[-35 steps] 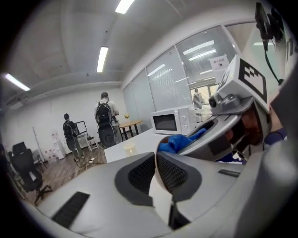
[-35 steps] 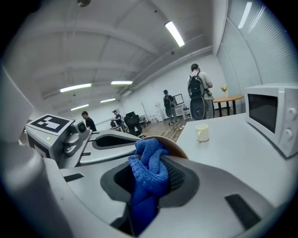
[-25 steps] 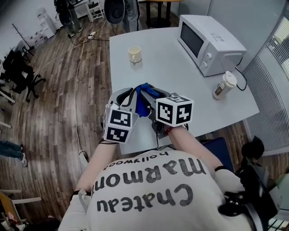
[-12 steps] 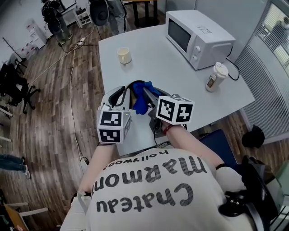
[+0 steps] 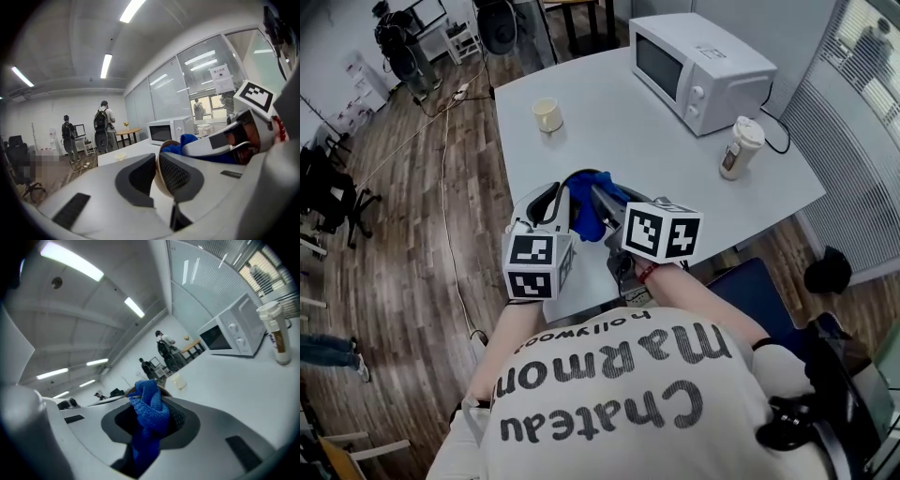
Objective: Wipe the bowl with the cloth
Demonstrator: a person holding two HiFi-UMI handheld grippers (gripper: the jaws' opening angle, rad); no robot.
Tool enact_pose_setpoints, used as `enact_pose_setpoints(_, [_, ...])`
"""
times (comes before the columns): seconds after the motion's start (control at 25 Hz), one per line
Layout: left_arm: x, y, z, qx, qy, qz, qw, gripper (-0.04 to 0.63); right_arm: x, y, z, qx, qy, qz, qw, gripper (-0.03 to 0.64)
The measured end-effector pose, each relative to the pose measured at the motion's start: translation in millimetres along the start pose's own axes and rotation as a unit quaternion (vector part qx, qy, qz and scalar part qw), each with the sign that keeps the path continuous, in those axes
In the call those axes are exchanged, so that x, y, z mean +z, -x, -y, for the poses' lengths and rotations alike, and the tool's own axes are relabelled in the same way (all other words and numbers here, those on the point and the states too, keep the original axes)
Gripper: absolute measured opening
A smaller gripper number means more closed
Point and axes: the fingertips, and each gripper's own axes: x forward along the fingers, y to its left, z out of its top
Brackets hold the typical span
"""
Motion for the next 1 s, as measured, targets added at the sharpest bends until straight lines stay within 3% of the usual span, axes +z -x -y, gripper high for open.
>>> enact_pose_setpoints(0.08, [2.0,-0.3,4.1,-0.011,0.009,0.003,0.9999,0.023,4.6,-0.9,-20.5,0.051,0.011,0.004,0.999,0.087])
enact_pose_setpoints(0.16, [6.8,-0.1,6.5,-0.023,0.019,0.009,0.9995,0.023,1.3,-3.7,-27.0,0.059,0.034,-0.016,0.998,0.087])
enact_pose_setpoints(0.52, [5.6,-2.6,22.3,-0.053,0.008,0.0,0.9986,0.031,-16.4,-12.8,-10.8,0.02,0.093,-0.07,0.993,0.087])
enact_pose_setpoints(0.72, [-4.8,-8.0,23.6,-0.047,0.001,-0.016,0.9988,0.031,-29.9,-19.3,2.8,-0.017,0.137,-0.102,0.985,0.087])
enact_pose_setpoints(1.0, [-11.9,-15.5,17.9,-0.038,0.009,-0.017,0.9991,0.035,-40.0,-24.2,26.5,-0.061,0.154,-0.129,0.978,0.087])
